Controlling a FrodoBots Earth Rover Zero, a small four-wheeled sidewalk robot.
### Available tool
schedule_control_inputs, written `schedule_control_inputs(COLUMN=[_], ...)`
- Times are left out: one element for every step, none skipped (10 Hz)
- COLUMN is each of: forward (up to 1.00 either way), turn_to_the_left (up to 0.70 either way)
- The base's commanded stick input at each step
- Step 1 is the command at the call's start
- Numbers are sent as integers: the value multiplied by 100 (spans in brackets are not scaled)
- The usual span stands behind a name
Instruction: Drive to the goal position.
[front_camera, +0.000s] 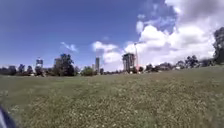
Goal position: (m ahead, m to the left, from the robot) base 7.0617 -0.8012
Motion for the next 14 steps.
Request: schedule_control_inputs(forward=[70,70,70,70,70,70,70,70,70,70,70,70,70,70], turn_to_the_left=[0,0,0,0,0,0,0,0,0,0,0,0,0,0])
